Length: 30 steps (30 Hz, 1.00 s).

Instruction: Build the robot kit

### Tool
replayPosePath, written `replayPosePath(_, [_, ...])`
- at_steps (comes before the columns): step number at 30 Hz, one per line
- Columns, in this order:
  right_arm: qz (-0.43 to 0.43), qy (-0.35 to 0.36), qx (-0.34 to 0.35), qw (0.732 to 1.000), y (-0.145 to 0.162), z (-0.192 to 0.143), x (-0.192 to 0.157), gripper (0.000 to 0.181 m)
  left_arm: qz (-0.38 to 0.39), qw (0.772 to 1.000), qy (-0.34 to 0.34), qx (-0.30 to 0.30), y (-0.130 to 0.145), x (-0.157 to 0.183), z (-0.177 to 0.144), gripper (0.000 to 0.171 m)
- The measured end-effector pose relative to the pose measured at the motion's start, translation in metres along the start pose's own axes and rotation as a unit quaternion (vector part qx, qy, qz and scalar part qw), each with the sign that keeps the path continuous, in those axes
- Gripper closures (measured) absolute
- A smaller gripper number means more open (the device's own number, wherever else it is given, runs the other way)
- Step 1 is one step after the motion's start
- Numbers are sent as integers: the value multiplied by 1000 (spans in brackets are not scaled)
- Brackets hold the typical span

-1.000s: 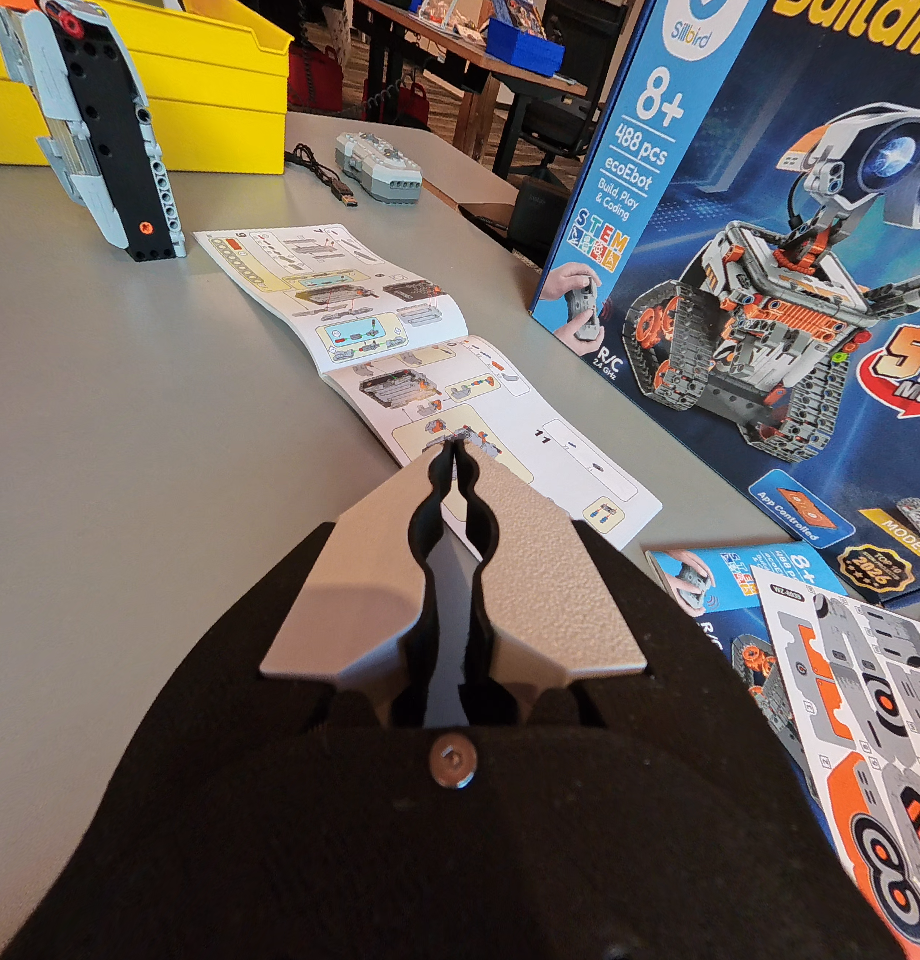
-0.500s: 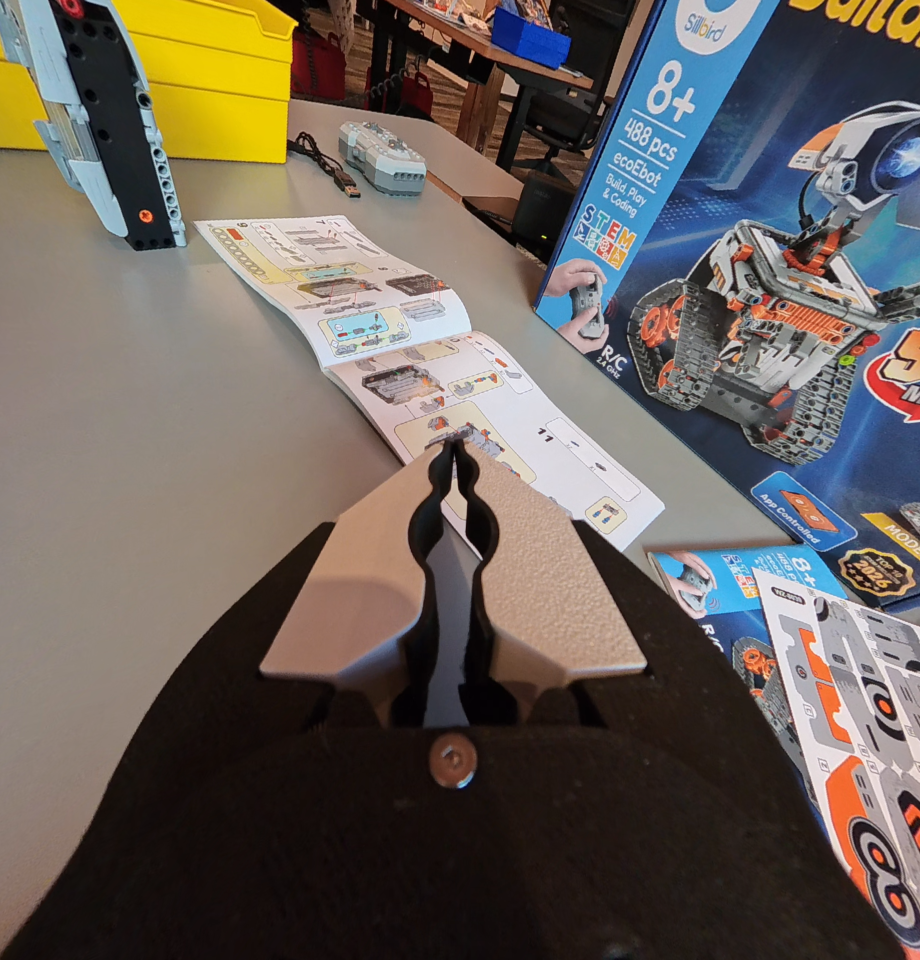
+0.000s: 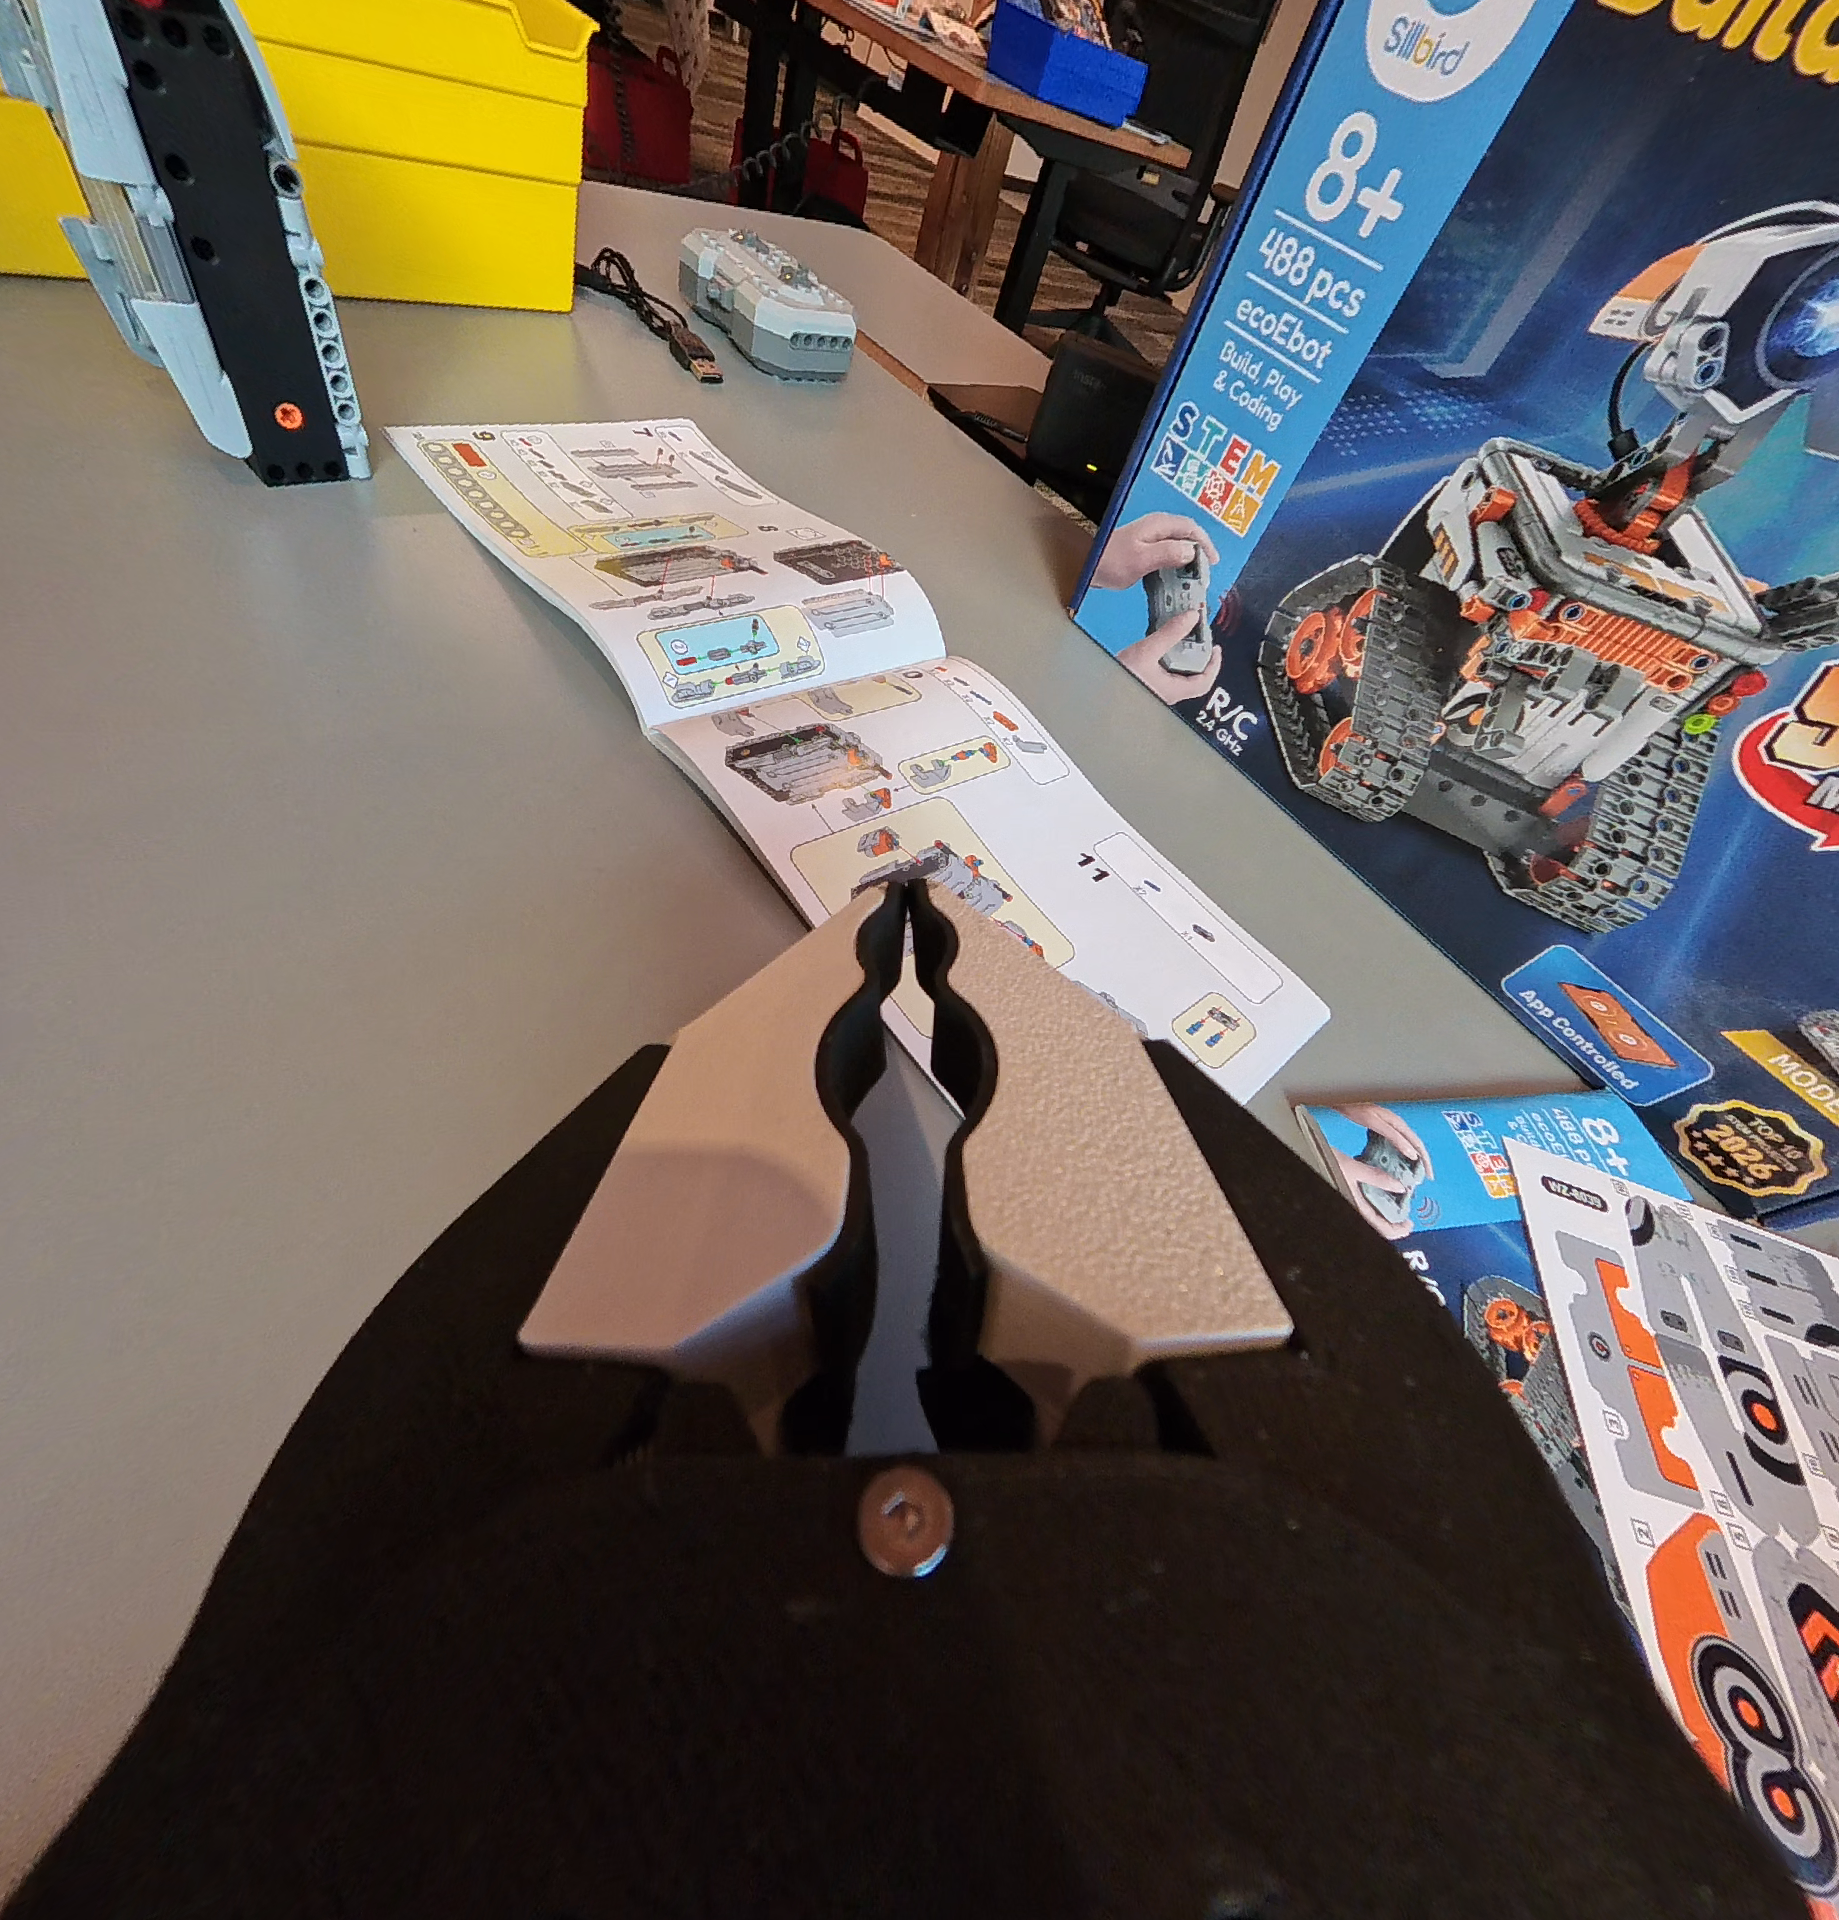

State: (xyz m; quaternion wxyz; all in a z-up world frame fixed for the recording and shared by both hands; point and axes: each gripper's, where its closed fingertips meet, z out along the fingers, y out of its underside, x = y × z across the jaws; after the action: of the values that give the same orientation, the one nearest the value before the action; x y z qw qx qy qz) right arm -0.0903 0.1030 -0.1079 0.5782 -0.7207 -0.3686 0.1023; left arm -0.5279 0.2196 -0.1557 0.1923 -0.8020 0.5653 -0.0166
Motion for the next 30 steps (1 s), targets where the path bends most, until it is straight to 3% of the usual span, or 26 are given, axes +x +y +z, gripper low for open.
replayPosePath(10, [-1,-1,-3,1000,1,1,-1,181,-10,1000,6,13,4,2,-9,120])
replayPosePath(24, [-8,-2,-6,1000,1,1,-2,181,11,1000,11,-3,4,6,1,120])
replayPosePath(30, [-8,-2,-4,1000,1,1,-2,181,11,1000,7,28,-5,2,-4,128])
